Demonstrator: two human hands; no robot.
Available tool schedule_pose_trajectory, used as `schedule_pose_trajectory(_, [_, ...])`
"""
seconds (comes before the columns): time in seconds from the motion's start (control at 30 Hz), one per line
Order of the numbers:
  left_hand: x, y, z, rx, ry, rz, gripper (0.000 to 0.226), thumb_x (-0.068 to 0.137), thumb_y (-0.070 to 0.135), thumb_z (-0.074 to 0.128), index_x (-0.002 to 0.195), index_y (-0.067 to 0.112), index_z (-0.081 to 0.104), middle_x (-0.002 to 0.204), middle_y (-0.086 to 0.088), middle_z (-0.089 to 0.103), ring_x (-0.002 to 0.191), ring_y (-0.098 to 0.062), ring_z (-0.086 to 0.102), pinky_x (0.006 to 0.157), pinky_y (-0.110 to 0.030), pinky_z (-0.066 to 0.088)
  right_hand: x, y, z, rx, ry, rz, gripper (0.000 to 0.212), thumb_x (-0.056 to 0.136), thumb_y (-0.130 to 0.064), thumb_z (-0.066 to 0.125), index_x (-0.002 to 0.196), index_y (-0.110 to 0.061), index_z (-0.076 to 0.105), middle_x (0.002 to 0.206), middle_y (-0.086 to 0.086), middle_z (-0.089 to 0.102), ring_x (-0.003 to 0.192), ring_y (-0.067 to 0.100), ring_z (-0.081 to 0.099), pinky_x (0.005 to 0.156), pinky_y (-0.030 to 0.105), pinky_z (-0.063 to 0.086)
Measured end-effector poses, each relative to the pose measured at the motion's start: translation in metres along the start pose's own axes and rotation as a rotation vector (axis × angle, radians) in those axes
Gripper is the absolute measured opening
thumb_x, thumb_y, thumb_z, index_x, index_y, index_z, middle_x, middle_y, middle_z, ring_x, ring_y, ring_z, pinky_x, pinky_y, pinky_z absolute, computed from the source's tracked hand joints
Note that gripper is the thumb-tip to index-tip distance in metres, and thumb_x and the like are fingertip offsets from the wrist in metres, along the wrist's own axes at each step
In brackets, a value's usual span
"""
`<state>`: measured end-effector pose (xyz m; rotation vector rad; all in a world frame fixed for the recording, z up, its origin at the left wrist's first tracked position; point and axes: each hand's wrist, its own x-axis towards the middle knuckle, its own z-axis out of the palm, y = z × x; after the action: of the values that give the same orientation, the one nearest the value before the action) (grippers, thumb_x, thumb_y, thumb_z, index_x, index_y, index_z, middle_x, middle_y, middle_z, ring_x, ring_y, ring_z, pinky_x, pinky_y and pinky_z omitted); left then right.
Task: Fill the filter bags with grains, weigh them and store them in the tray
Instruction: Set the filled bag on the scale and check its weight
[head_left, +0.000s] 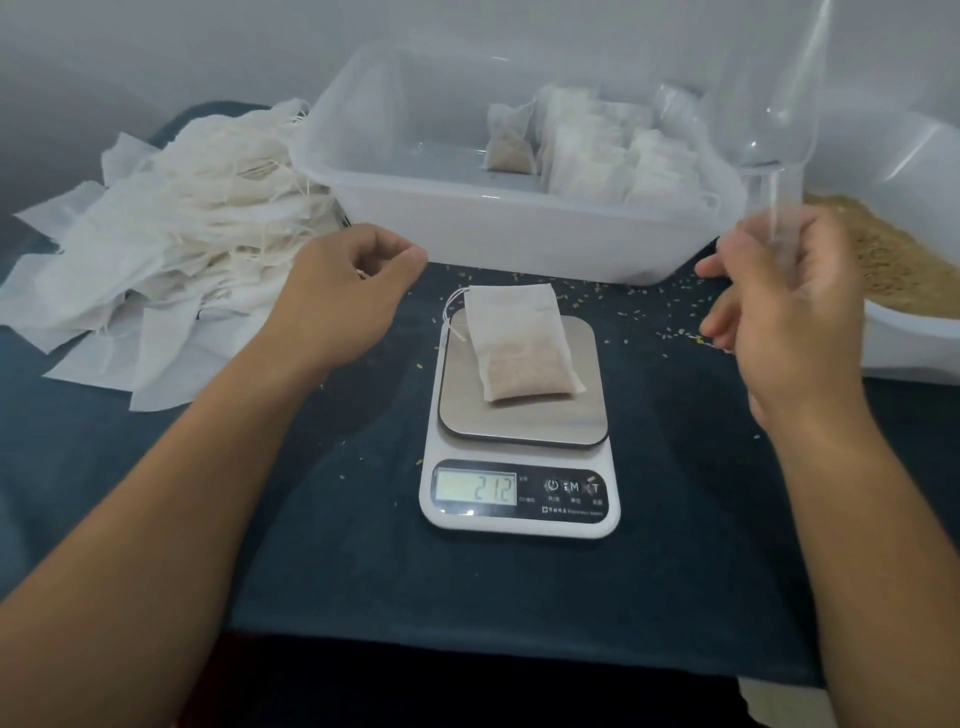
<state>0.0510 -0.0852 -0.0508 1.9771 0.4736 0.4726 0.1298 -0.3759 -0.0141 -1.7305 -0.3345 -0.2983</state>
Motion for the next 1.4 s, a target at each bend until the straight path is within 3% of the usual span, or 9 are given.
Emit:
schedule_pose_trajectory(0.07, [-0.003,0.002,0.002,0.035,-0.054,0.022,0.017,0.097,0.042,0.066,0.088,0.029,0.073,0.058,0.025,0.057,0.047,0.003,0.052,0.041,-0.011,0.040,0.000,0.001,0.001,-0.011,-0.036,0.015,0.014,0.082,-0.030,0.064,0.087,-0.036,0.053,0.094,0.010,0.069,0.045,0.012,0.055,0.045,0.020,0.044])
schedule_pose_trajectory(0.27, [-0.012,0.011,0.009,0.133,-0.173,0.064,0.032,0.097,0.050,0.062,0.080,0.025,0.072,0.057,0.018,0.063,0.048,-0.002,0.061,0.055,-0.021,0.045,0.000,0.005,0.018,-0.223,-0.285,0.037,0.019,0.081,-0.038,0.074,0.077,-0.042,0.055,0.086,-0.010,0.070,0.050,0.005,0.060,0.046,0.020,0.047])
schedule_pose_trajectory(0.4, [-0.015,0.013,0.011,0.145,-0.199,0.096,0.023,0.094,0.047,0.068,0.080,0.029,0.072,0.061,0.018,0.066,0.050,-0.001,0.062,0.050,-0.009,0.041,0.008,-0.007,0.043,-0.374,-0.523,-0.050,0.022,0.087,-0.038,0.077,0.094,-0.029,0.058,0.105,-0.021,0.071,0.092,0.005,0.068,0.074,0.039,0.059])
schedule_pose_trajectory(0.5, [-0.015,0.011,0.011,0.174,-0.184,0.122,0.017,0.092,0.042,0.071,0.078,0.032,0.071,0.066,0.023,0.066,0.057,0.003,0.060,0.055,-0.008,0.043,0.020,-0.020,0.061,-0.477,-0.657,-0.101,0.030,0.088,-0.039,0.075,0.099,-0.020,0.055,0.114,-0.004,0.073,0.108,0.021,0.067,0.093,0.050,0.055])
schedule_pose_trajectory(0.67, [-0.016,0.010,0.012,0.118,-0.178,0.163,0.016,0.090,0.038,0.073,0.075,0.033,0.070,0.067,0.021,0.066,0.057,0.002,0.058,0.056,-0.009,0.044,0.032,-0.024,0.079,-0.572,-0.794,-0.138,0.026,0.086,-0.033,0.078,0.086,-0.027,0.052,0.094,-0.021,0.073,0.086,-0.001,0.061,0.067,0.018,0.042])
schedule_pose_trajectory(0.9, [-0.022,0.016,0.013,-0.024,-0.192,0.186,0.012,0.087,0.048,0.072,0.086,0.037,0.068,0.081,0.020,0.067,0.067,0.000,0.059,0.064,-0.012,0.046,0.028,-0.033,0.065,-0.522,-0.749,-0.159,0.027,0.087,-0.034,0.079,0.084,-0.031,0.052,0.091,-0.024,0.072,0.081,0.001,0.060,0.067,0.022,0.041])
schedule_pose_trajectory(1.1, [-0.033,0.039,0.018,-0.308,-0.588,0.264,0.046,0.083,0.045,0.079,0.125,0.034,0.063,0.115,0.007,0.070,0.103,-0.017,0.069,0.088,-0.036,0.058,0.022,-0.063,0.034,-0.412,-0.608,-0.277,0.020,0.086,-0.035,0.080,0.087,-0.031,0.060,0.091,-0.025,0.071,0.086,0.003,0.064,0.066,0.018,0.047])
schedule_pose_trajectory(1.3, [-0.027,0.064,0.043,-0.095,-0.464,0.280,0.020,0.083,0.041,0.079,0.097,0.039,0.065,0.083,0.014,0.070,0.077,-0.007,0.068,0.070,-0.027,0.055,0.026,-0.086,0.018,-0.378,-0.455,-0.342,0.031,0.084,-0.040,0.080,0.080,-0.042,0.050,0.089,-0.005,0.073,0.078,0.010,0.064,0.068,0.023,0.051])
schedule_pose_trajectory(1.4, [-0.022,0.074,0.052,-0.144,-0.436,0.191,0.009,0.086,0.035,0.078,0.087,0.028,0.072,0.077,0.009,0.076,0.069,-0.011,0.073,0.058,-0.018,0.054,0.032,-0.089,0.010,-0.388,-0.390,-0.340,0.031,0.085,-0.043,0.079,0.081,-0.039,0.049,0.092,-0.002,0.074,0.085,0.017,0.069,0.075,0.040,0.056])
